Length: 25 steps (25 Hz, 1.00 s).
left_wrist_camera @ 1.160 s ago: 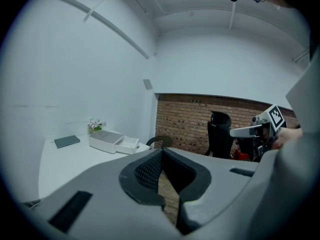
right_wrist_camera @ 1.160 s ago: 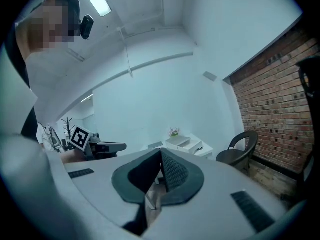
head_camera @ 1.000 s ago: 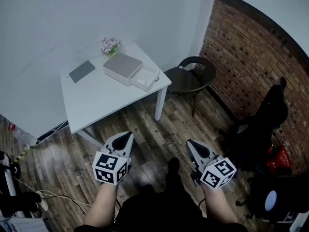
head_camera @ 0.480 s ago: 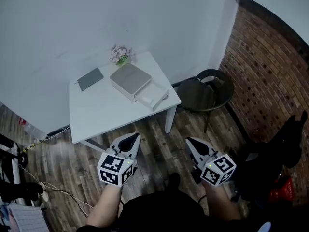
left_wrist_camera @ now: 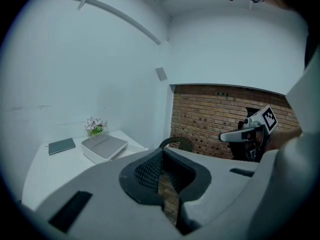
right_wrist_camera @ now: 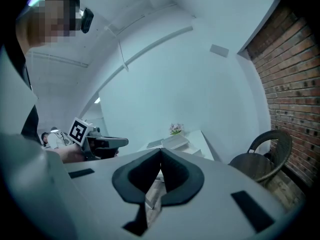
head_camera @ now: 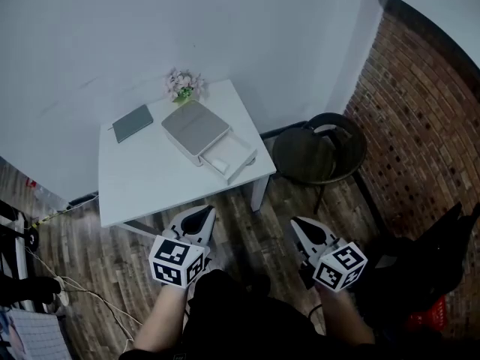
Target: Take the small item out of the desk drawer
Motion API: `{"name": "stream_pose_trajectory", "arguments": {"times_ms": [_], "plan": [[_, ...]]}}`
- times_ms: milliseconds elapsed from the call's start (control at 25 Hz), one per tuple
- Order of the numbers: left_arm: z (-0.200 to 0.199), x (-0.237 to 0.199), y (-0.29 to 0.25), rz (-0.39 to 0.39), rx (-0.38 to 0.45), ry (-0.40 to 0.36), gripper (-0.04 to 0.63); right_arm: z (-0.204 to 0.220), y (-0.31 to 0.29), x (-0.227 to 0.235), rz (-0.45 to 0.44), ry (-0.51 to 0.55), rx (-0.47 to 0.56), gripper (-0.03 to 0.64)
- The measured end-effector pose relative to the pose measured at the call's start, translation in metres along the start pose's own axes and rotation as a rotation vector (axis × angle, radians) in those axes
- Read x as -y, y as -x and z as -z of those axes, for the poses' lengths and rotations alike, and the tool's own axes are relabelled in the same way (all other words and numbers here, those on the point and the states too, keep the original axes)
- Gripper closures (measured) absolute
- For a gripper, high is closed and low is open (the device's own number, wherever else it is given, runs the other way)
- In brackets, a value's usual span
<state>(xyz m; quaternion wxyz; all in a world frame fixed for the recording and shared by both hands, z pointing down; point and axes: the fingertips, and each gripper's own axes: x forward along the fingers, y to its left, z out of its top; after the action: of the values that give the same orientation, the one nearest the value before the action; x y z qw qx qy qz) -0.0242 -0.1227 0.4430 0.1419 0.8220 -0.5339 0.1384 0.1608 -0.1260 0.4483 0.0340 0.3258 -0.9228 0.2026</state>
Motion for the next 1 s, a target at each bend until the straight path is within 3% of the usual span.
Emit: {"name": "stream_pose_trajectory", "arguments": {"times_ms": [280,520,800,1000], "plan": [[-0.018,-0.055,-0.053,0.059,-0.02,-0.026,0.584,-0.023,-0.062,0.029,0.05,-0.008,0.004,0.612],[-0.046,-0.105,-0.088,0.116,-0.015,-0.07,0.586,-0.054,-0.146,0.032,0.035,0.024,-0.007,0.612],[-0.042,-0.152,-0.108,0.195,-0.054,-0.092,0.584,-0.07,-0.219,0.019,0.035,0.044,-0.007,0.612],[-0.027,-0.166,-0.123,0.267,-0.12,-0.159,0.584,-0.061,-0.239,0.017,0.045,0.023,-0.032,0.612]]}}
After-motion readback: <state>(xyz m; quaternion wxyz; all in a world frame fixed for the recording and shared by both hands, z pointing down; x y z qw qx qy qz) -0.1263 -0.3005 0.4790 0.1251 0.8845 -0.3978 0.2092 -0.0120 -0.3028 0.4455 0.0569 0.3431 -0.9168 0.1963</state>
